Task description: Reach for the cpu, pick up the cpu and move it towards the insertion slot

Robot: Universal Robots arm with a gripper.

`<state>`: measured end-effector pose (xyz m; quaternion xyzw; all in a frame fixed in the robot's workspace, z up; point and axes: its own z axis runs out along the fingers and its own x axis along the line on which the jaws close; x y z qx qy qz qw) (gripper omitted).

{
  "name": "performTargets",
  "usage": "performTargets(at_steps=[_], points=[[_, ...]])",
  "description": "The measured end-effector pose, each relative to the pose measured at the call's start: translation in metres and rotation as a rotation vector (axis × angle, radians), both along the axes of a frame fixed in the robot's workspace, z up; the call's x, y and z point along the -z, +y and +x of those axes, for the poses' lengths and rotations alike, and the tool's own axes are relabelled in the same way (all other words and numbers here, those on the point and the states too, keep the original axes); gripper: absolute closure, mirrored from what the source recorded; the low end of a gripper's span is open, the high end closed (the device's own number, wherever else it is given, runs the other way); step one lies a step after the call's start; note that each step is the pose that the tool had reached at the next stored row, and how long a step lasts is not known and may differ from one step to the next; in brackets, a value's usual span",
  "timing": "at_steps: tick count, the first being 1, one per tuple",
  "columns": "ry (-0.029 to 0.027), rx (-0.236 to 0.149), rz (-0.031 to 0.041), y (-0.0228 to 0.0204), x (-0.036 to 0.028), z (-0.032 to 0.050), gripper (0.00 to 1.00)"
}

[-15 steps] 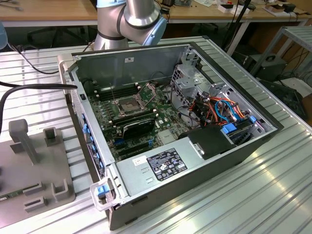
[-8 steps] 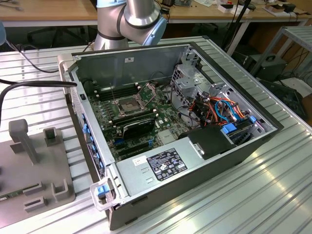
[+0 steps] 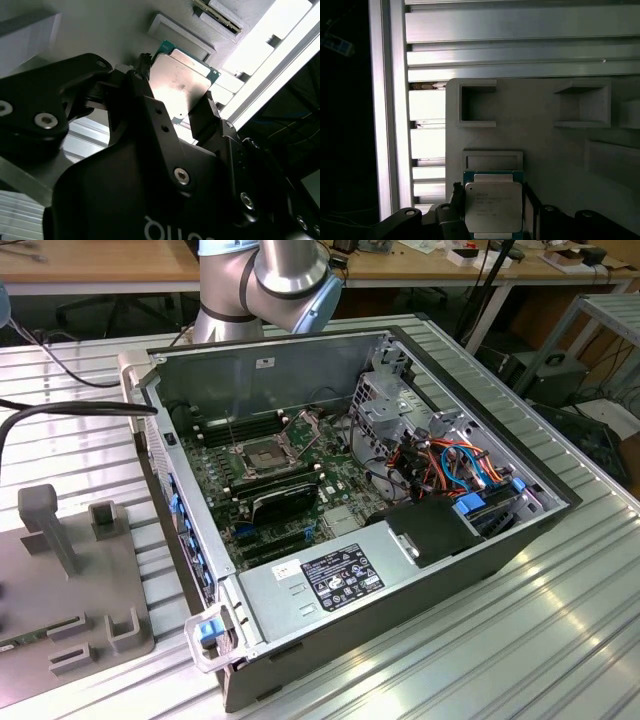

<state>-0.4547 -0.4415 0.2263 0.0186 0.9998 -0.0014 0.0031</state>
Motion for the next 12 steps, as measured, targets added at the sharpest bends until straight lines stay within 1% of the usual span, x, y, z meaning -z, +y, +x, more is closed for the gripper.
performTargets(at_steps=[1,8,9,10,12], points=[[0.0002,0.000,-0.0002,0.0000,-0.0006,0.0000,0.45],[0.0001,0.000,-0.0001,0.0000,-0.0124,0.0000,0.45],[0.0000,0.000,-0.0001,0.0000,-0.0149,0.0000,0.45],[0.0001,0.000,-0.0001,0.0000,-0.0189,0.0000,0.45],[0.0001,0.000,-0.0001,0.0000,-0.0220,0.0000,0.45]])
